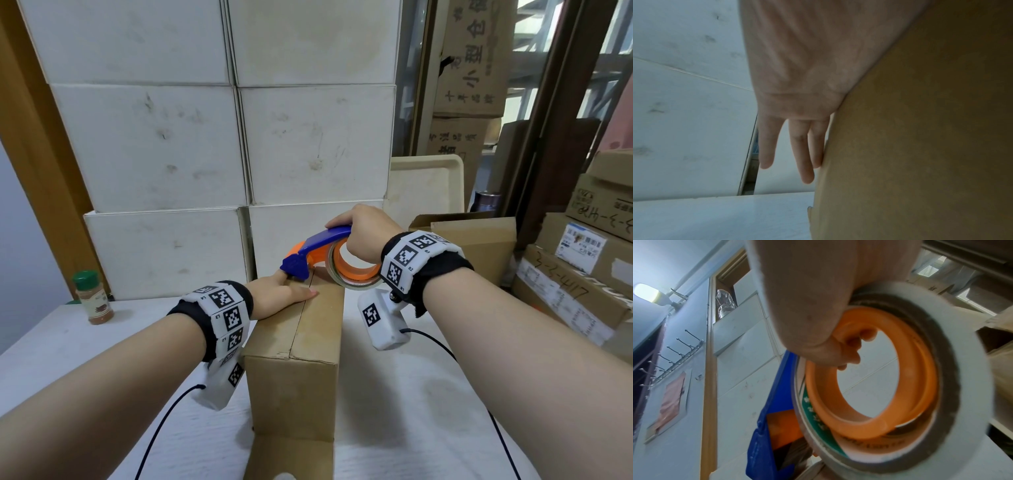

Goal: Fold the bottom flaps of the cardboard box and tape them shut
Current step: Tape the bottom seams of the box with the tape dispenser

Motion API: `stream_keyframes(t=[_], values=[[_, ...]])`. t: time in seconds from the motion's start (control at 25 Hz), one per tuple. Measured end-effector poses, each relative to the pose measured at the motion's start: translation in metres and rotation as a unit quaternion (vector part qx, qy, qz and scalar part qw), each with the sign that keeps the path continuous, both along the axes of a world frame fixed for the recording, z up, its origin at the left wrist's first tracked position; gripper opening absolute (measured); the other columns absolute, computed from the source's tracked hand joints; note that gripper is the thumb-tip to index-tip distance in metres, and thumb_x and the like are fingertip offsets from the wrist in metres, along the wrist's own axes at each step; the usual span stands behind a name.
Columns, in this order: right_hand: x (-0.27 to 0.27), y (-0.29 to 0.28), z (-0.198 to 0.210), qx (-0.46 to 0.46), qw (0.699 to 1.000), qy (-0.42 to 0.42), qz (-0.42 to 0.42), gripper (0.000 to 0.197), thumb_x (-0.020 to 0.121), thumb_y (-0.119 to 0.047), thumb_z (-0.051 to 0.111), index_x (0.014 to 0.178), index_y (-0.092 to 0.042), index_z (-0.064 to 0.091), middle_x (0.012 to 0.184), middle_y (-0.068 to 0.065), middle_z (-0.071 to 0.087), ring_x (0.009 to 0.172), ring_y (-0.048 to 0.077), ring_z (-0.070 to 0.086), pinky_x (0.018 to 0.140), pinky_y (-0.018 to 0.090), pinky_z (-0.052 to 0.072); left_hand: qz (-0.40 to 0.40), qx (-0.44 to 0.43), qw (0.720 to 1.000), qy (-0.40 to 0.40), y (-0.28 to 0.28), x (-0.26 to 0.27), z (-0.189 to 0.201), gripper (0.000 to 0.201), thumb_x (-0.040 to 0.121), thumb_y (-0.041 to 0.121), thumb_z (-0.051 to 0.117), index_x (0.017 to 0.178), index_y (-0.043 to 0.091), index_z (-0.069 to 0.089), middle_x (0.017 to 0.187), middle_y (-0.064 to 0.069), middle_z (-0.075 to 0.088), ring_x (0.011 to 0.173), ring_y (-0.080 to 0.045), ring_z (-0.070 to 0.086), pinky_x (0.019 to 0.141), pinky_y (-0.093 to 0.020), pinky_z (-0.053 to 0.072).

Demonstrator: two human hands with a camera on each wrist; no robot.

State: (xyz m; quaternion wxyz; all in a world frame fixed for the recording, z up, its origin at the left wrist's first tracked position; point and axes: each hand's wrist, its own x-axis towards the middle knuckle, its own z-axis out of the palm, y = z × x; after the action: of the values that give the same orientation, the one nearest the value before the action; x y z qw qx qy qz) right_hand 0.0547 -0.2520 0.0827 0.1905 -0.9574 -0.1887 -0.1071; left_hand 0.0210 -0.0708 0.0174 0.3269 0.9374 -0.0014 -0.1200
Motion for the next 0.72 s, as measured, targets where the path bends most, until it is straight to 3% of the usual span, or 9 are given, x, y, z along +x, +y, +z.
stream_keyframes(t=[0.4, 0.72], values=[[-0.002, -0.004, 0.0, -0.015, 1.0, 0.001, 0.002, 0.057, 0.086, 0.006, 0.043, 0.128, -0.03, 0.059, 0.127, -0.002, 0.058, 0.112, 0.017, 0.053, 0.082, 0.024, 0.041, 0.0, 0.064, 0.998, 0.001, 0.0, 0.002, 0.0, 0.078, 0.081, 0.07, 0.043, 0.145, 0.03, 0.024, 0.138, -0.004, 0.05, 0.119, -0.023, 0.052, 0.104, -0.035, 0.04], [-0.008, -0.012, 0.003, -0.038, 0.999, 0.006, -0.003, 0.055, 0.089, 0.005, 0.042, 0.129, -0.03, 0.057, 0.127, -0.001, 0.056, 0.107, 0.017, 0.052, 0.082, 0.025, 0.042, 0.008, 0.052, 0.999, 0.001, -0.001, 0.003, -0.002, 0.086, 0.075, 0.072, 0.048, 0.147, 0.034, 0.019, 0.141, -0.003, 0.047, 0.121, -0.023, 0.051, 0.106, -0.036, 0.038]])
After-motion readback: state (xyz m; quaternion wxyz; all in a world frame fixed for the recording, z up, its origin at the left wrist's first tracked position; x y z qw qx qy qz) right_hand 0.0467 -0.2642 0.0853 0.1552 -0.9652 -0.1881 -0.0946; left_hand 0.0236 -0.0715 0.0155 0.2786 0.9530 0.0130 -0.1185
